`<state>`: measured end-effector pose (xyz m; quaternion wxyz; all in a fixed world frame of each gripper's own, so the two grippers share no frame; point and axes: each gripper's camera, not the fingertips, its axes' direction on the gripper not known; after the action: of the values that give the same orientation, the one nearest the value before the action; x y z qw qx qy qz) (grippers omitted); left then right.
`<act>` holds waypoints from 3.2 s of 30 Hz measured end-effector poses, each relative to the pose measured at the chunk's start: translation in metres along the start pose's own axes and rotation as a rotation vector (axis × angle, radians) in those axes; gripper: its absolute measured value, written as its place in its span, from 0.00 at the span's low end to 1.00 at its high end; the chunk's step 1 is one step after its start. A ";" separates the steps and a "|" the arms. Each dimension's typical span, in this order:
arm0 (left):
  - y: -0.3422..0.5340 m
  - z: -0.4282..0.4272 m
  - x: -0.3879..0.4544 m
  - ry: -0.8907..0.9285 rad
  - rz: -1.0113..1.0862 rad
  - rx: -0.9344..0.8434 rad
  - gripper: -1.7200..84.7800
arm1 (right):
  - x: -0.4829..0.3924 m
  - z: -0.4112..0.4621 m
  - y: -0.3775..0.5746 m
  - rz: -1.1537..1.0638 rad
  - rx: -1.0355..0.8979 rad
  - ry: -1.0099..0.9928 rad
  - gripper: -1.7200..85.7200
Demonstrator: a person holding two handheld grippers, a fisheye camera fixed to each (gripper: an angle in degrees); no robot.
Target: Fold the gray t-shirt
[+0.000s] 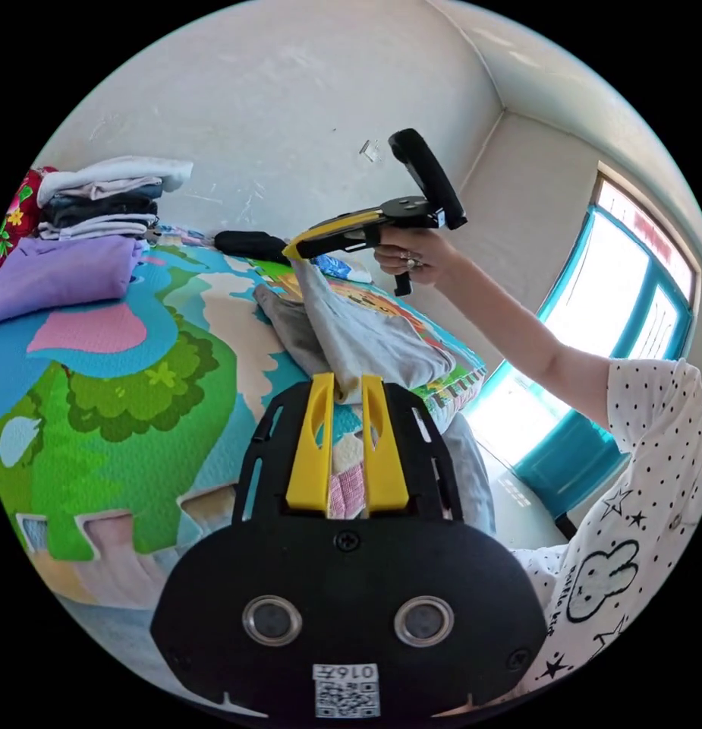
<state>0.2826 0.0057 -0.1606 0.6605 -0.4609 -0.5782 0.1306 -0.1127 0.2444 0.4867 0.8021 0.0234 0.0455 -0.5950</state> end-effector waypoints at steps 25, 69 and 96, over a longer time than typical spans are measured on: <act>0.023 0.030 0.034 0.002 0.015 -0.079 0.09 | -0.082 -0.001 -0.026 -0.053 -0.011 0.137 0.02; -0.073 0.041 0.142 -0.249 0.150 -0.098 0.01 | -0.180 -0.138 0.294 0.474 0.147 0.283 0.01; -0.095 0.012 0.102 -0.306 0.128 -0.156 0.01 | -0.119 -0.205 0.523 0.725 0.307 0.130 0.02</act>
<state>0.2678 0.0319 -0.0239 0.5173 -0.5212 -0.6500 0.1957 0.3438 0.5289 0.2859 0.9427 0.1952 -0.0044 -0.2705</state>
